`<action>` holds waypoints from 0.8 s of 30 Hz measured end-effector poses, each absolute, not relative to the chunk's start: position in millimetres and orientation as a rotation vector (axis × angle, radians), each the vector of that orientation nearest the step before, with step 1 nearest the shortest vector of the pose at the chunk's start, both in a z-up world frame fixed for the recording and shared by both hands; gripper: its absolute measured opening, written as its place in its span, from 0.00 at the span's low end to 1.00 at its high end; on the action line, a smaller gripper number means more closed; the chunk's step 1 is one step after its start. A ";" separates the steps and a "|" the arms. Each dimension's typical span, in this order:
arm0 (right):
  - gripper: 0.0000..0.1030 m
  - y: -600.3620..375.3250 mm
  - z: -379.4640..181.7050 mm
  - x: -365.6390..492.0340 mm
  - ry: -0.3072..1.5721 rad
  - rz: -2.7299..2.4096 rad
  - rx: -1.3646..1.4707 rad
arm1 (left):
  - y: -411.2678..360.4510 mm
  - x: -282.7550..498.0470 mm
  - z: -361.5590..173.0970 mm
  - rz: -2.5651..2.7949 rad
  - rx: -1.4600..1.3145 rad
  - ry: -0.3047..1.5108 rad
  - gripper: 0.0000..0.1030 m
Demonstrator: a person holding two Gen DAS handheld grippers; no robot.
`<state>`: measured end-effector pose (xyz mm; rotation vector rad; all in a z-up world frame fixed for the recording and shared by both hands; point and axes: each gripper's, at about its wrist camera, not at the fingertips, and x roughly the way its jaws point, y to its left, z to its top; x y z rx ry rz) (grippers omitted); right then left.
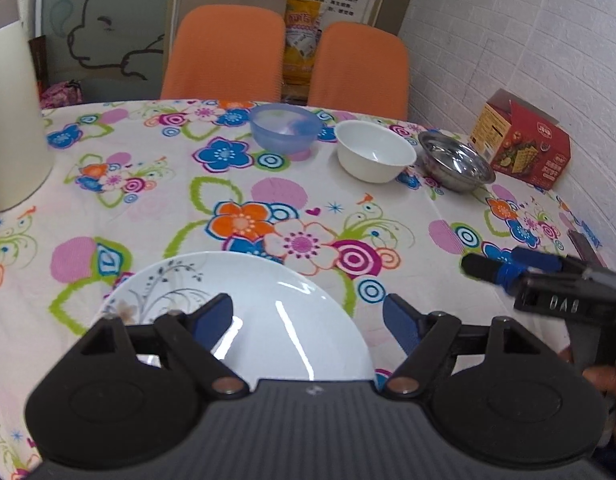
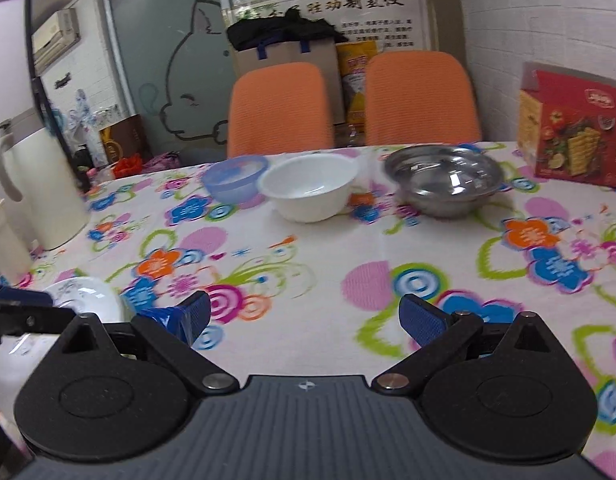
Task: Organize plates and bowls
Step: 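Reach the right tool to the steel bowl and grip its rim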
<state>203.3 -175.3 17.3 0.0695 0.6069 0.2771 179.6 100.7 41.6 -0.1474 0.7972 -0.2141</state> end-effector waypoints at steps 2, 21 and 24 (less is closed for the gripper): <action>0.86 -200.6 24.7 226.3 0.601 0.216 0.059 | 88.4 187.0 39.0 -0.235 -0.140 0.811 0.76; 0.86 -238.9 -15.1 438.9 1.017 0.050 -0.073 | 87.5 218.2 28.0 -0.211 -0.181 0.863 0.77; 0.86 -234.9 -13.4 434.4 1.058 0.069 -0.102 | 86.0 217.7 28.3 -0.220 -0.198 0.863 0.77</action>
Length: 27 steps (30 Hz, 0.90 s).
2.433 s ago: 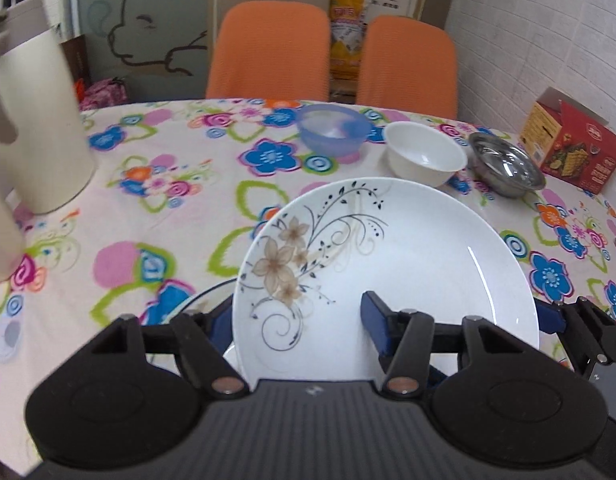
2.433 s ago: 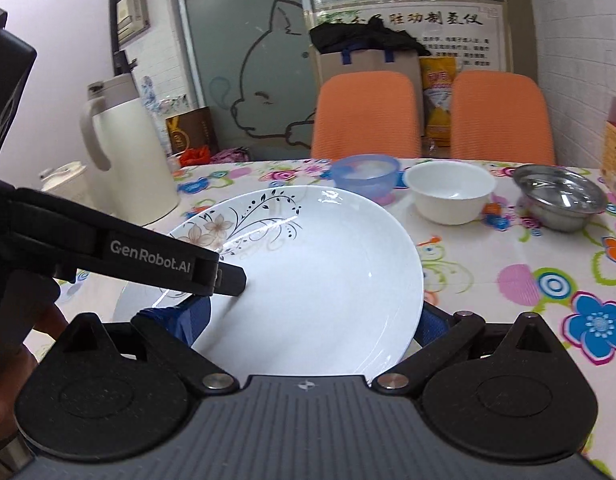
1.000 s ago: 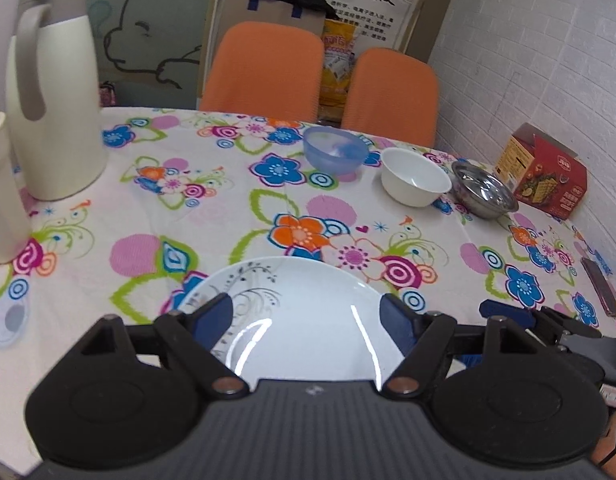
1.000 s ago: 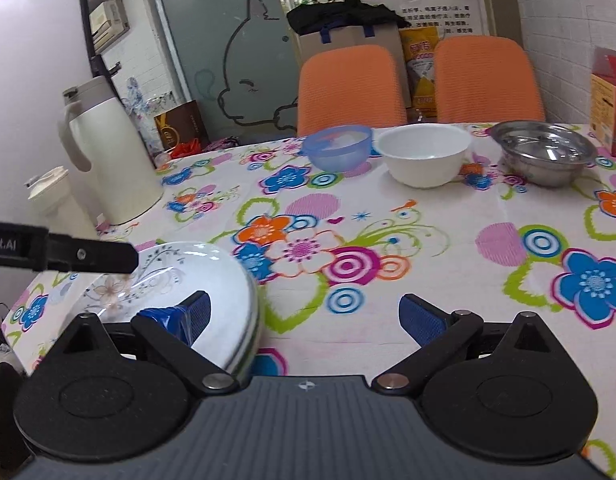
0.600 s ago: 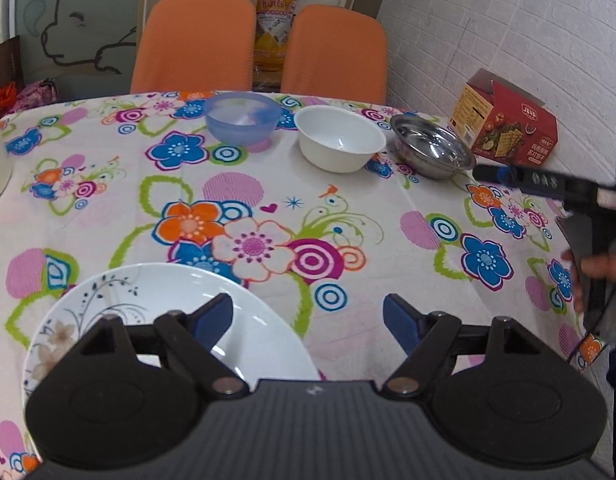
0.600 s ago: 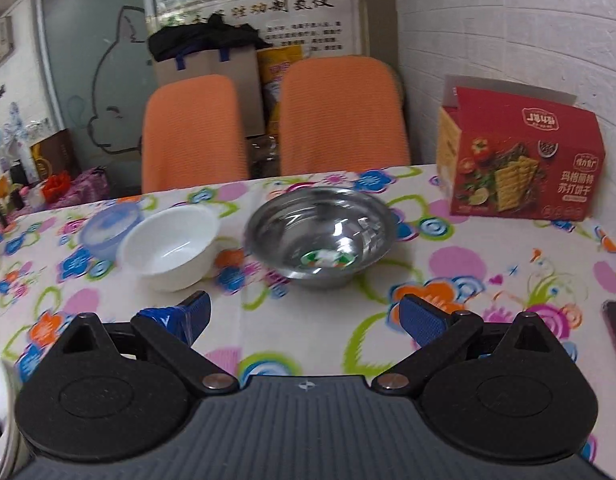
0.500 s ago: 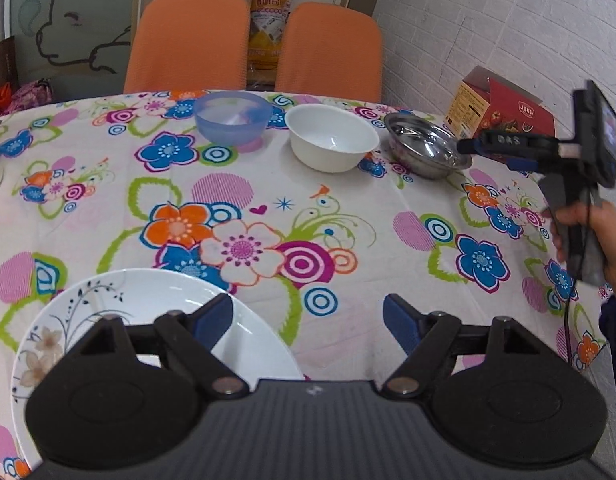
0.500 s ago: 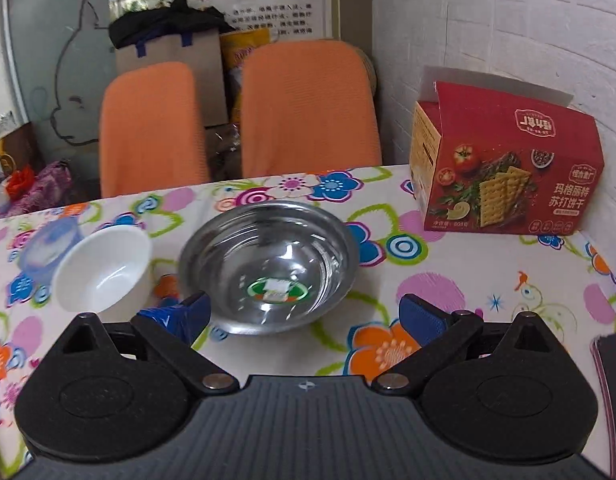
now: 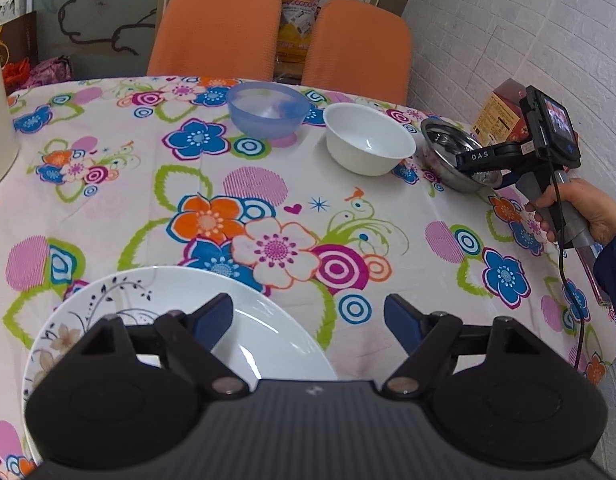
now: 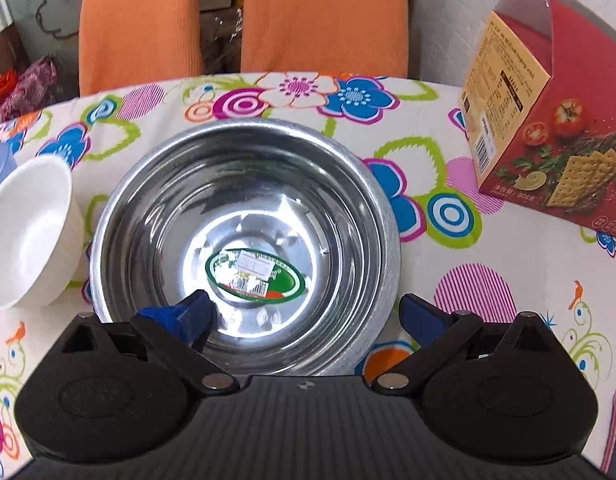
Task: Organize plates and bowls
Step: 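Reach the right tool to the steel bowl and grip its rim, then carry the steel bowl with the right tool while the left tool grips its rim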
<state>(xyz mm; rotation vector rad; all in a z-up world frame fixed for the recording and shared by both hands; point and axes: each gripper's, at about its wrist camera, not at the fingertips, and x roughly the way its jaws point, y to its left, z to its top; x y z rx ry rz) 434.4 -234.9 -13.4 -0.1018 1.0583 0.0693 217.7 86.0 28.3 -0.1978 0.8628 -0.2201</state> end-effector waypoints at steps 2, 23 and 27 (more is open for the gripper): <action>0.86 -231.3 -13.2 426.4 1.079 0.099 -0.121 | 82.4 216.0 28.7 -0.235 -0.200 0.863 0.77; 0.86 -244.8 -7.0 343.9 0.898 0.207 -0.056 | -19.2 309.6 45.5 -0.314 -0.196 0.888 0.77; 0.86 -248.8 -20.4 342.7 0.864 0.188 -0.016 | -50.7 349.6 16.8 -0.254 -0.189 0.952 0.77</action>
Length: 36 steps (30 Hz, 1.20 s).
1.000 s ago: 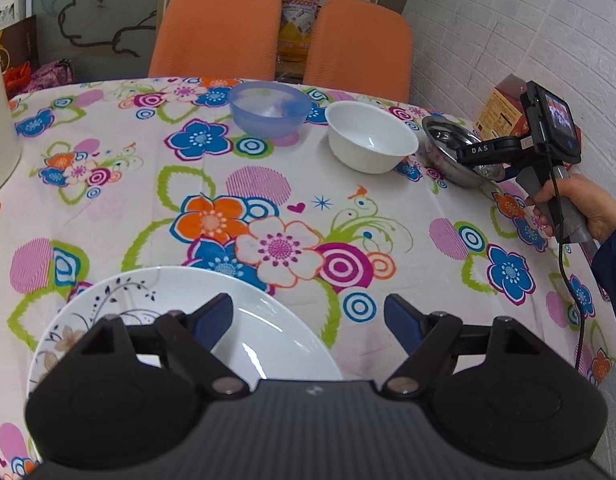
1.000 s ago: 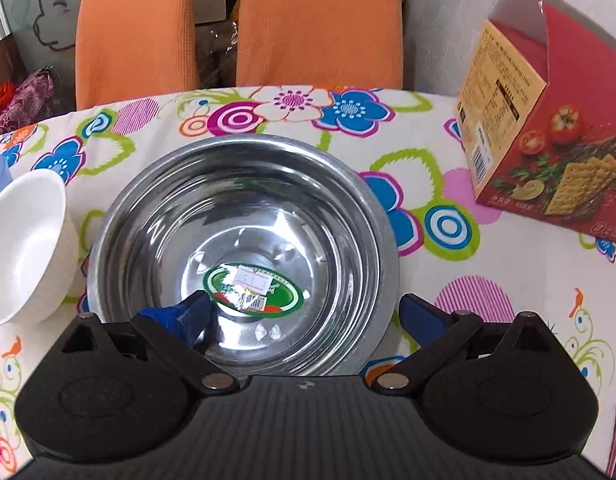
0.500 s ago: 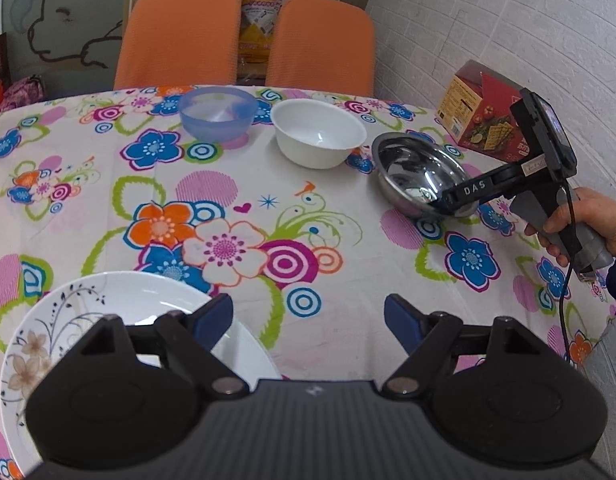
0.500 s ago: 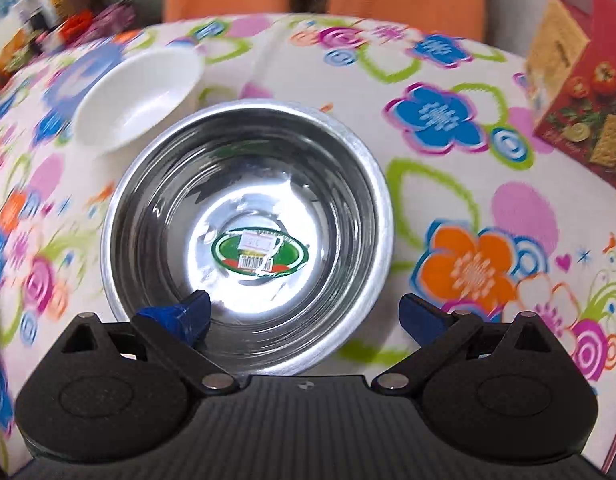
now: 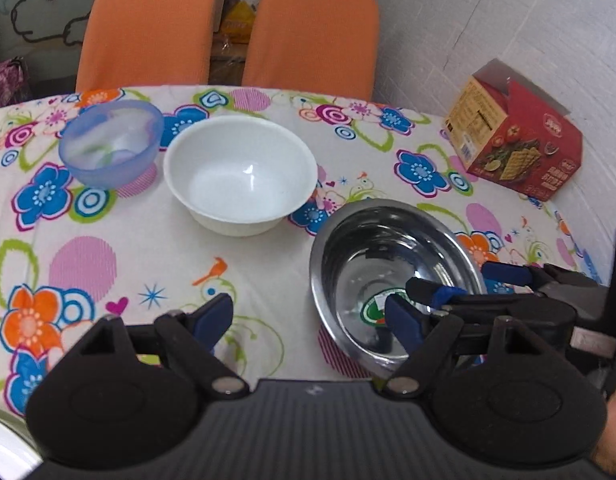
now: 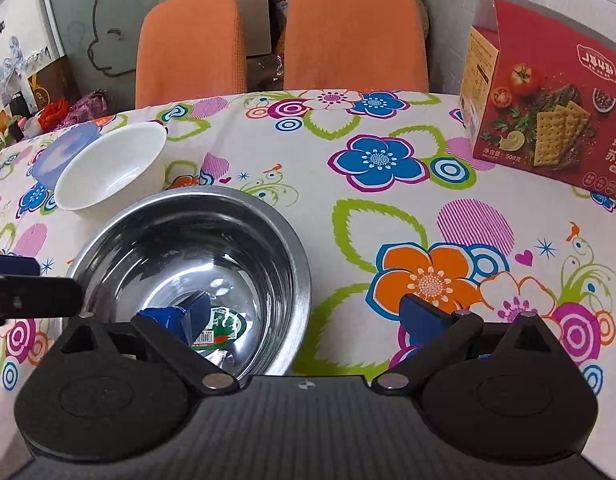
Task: Organize plates and bowls
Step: 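Carry the steel bowl with the right tool while the left tool grips its rim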
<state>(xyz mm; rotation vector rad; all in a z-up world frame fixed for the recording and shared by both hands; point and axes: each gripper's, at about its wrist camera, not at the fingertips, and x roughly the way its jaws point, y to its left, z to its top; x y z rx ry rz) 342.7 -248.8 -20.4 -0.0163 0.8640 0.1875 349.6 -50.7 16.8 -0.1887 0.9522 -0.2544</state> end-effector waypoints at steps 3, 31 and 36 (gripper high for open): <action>0.86 -244.7 -28.0 341.8 0.852 0.190 -0.045 | -64.2 365.0 -1.7 -0.230 -0.200 0.994 0.76; 0.83 -194.9 -23.7 282.2 0.792 0.358 -0.059 | -76.4 335.6 -4.0 -0.242 -0.027 0.994 0.16; 0.83 -176.0 -6.7 240.3 0.753 0.379 -0.087 | -56.6 296.0 9.2 -0.272 -0.026 0.987 0.16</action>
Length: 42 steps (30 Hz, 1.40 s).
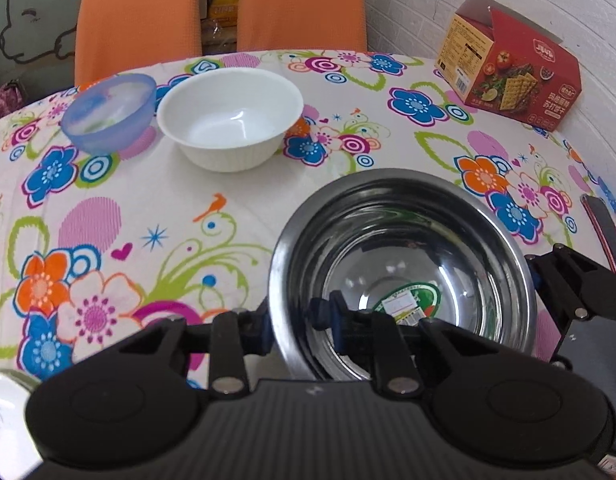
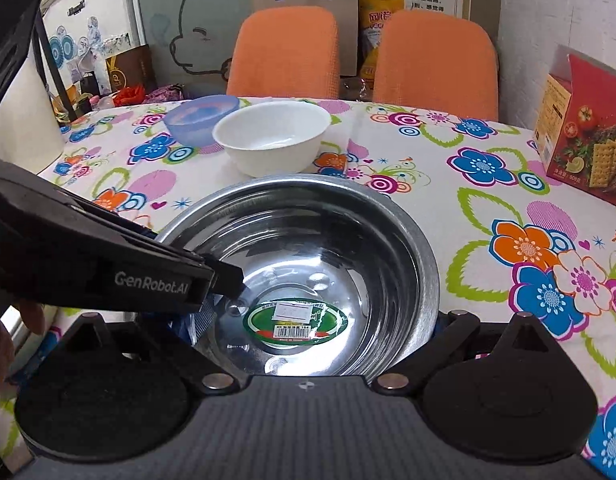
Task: Organize plates and bowls
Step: 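Carry the steel bowl with the right tool while the left tool grips its rim, then lower the steel bowl beside the plate stack and open both tools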
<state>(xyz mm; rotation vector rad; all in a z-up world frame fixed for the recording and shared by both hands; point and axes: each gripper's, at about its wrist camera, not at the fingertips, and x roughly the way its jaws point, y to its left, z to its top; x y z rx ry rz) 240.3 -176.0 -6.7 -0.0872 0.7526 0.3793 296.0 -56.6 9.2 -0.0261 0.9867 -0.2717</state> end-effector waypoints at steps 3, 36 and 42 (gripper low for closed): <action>0.84 -167.4 0.3 217.7 0.737 0.421 -0.084 | -40.4 270.2 15.3 -0.286 -0.034 0.978 0.16; 0.84 -209.5 18.6 138.9 0.741 0.366 0.027 | -4.7 214.3 35.0 -0.218 0.022 0.789 0.72; 0.84 -214.0 32.4 171.4 0.704 0.359 0.040 | 4.0 226.3 41.8 -0.167 0.030 0.775 0.72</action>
